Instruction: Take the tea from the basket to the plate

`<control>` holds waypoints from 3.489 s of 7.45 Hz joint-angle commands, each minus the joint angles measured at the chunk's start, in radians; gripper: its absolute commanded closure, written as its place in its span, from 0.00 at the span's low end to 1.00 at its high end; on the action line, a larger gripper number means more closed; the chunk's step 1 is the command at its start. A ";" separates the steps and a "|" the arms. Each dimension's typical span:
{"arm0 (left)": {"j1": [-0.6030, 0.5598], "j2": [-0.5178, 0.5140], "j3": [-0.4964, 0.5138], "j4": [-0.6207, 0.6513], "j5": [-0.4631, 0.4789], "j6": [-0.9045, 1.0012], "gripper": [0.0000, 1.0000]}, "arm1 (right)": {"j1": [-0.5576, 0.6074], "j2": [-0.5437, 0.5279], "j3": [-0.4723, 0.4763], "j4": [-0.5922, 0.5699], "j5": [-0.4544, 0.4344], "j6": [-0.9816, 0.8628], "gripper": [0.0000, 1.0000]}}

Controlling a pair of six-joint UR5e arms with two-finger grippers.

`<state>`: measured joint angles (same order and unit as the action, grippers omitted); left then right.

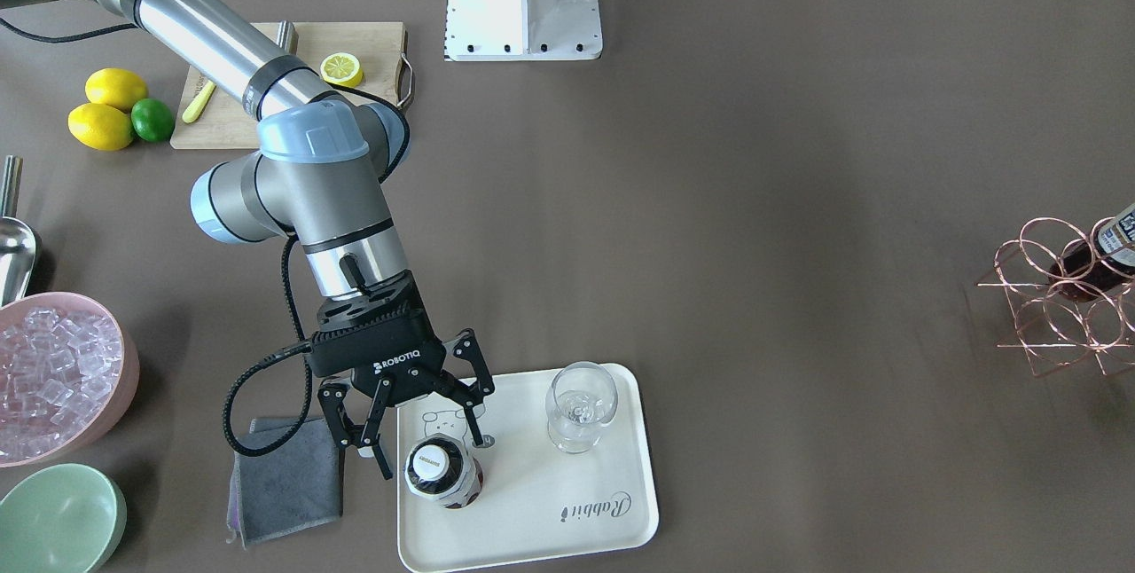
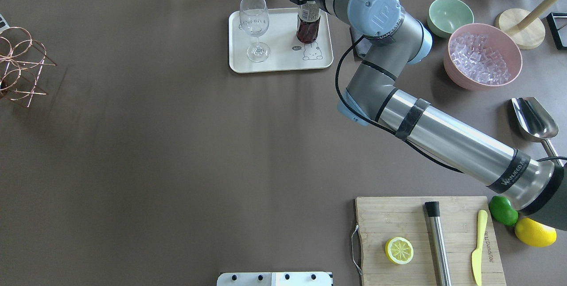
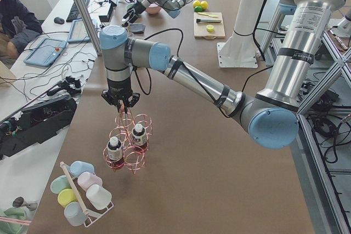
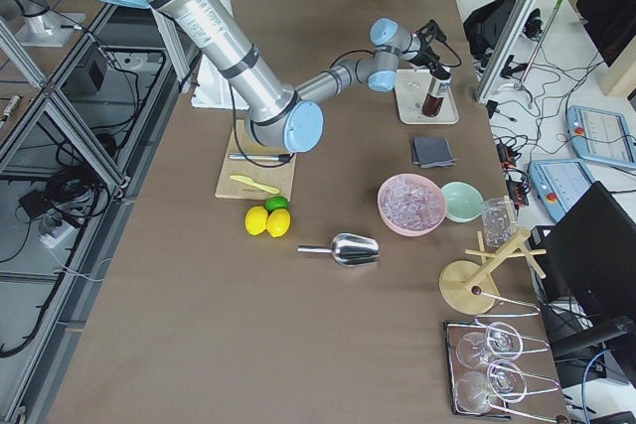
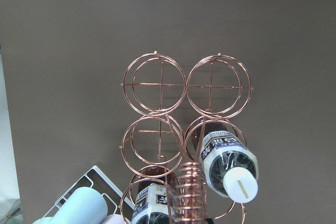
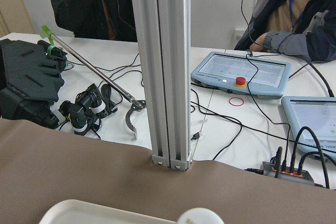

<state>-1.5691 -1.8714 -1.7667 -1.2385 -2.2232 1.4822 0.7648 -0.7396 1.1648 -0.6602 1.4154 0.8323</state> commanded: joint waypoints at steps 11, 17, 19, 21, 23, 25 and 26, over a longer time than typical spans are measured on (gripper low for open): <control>0.055 -0.086 0.208 -0.169 -0.004 -0.273 1.00 | 0.455 -0.564 0.756 -0.980 0.531 -0.487 0.00; 0.104 -0.043 0.130 -0.116 -0.050 -0.336 1.00 | 0.818 -0.767 0.478 -1.133 0.909 -0.996 0.00; 0.104 -0.014 0.073 -0.116 -0.050 -0.391 1.00 | 0.823 -0.788 0.351 -0.977 0.976 -0.995 0.00; 0.103 -0.003 0.072 -0.110 -0.052 -0.392 1.00 | 0.823 -0.817 0.363 -0.966 0.970 -0.993 0.00; 0.103 0.000 0.098 -0.118 -0.052 -0.387 0.02 | 0.824 -0.837 0.360 -0.966 0.975 -0.992 0.00; 0.098 -0.002 0.110 -0.116 -0.052 -0.388 0.02 | 0.824 -0.837 0.363 -0.966 0.968 -0.993 0.00; 0.092 -0.002 0.110 -0.115 -0.052 -0.388 0.02 | 0.823 -0.836 0.363 -0.964 0.968 -0.995 0.00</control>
<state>-1.4691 -1.8729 -1.6611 -1.3553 -2.2749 1.0938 1.5889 -1.5757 1.5261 -1.6261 2.3863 -0.1605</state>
